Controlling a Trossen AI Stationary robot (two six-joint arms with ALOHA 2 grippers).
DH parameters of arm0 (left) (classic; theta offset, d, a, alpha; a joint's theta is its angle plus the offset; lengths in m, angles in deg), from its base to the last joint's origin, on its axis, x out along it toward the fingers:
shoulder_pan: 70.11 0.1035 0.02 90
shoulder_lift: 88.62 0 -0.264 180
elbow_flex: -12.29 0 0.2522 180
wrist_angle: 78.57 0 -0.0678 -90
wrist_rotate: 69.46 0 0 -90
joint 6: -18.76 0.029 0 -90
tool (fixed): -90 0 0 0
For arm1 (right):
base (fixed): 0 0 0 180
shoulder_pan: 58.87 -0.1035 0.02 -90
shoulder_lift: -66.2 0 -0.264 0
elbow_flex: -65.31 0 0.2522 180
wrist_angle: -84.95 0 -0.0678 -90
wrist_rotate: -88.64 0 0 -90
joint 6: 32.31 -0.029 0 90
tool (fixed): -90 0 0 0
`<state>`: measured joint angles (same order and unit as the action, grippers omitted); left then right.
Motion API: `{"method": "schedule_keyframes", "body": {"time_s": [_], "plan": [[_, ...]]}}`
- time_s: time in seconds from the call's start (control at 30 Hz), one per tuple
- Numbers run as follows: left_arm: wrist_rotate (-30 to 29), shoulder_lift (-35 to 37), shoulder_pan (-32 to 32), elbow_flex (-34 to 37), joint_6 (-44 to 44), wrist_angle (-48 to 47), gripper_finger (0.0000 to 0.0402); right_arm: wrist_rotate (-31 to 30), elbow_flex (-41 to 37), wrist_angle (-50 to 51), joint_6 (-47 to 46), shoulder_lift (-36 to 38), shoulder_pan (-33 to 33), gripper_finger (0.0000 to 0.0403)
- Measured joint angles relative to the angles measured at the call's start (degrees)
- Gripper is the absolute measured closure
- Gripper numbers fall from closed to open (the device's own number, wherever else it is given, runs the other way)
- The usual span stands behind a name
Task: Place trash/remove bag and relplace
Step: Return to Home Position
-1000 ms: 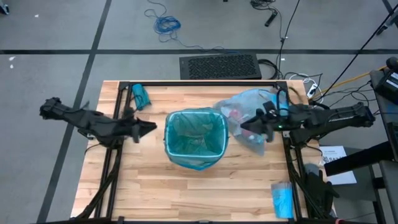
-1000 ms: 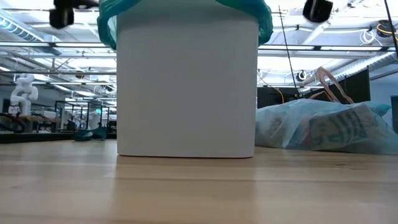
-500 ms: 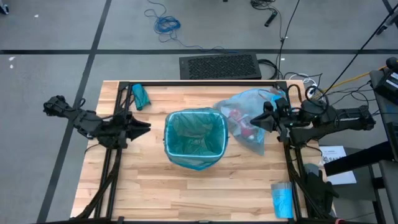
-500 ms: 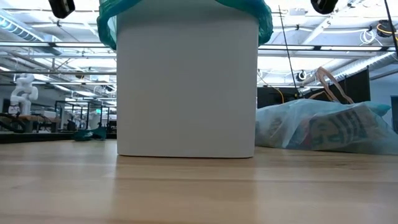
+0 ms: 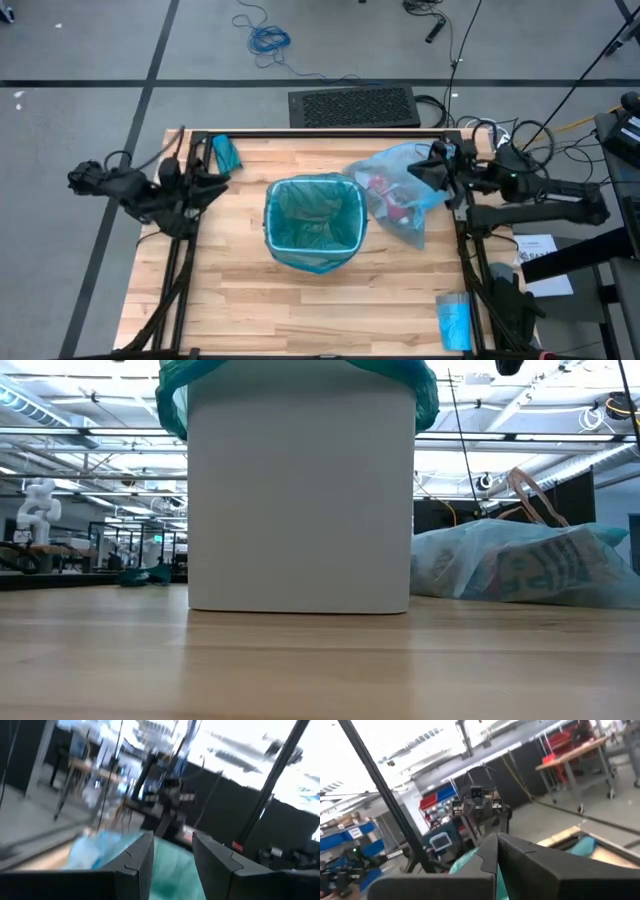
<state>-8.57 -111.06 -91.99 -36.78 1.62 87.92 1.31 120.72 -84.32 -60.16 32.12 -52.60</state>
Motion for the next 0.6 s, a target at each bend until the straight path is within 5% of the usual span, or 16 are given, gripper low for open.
{"method": "schedule_keyframes", "body": {"time_s": [0.2, 0.6], "plan": [[9.3, 0.8, 6.6, 1.8, -10.7, -7.9, 0.027, 12.2, 0.0, 0.2, -3.3, -3.9, 7.8, 0.0403], [16.3, 2.9, 12.9, 3.3, -6.2, -9.2, 0.0303, 20.0, 0.0, -3.1, -10.0, -5.5, 11.1, 0.0403]]}}
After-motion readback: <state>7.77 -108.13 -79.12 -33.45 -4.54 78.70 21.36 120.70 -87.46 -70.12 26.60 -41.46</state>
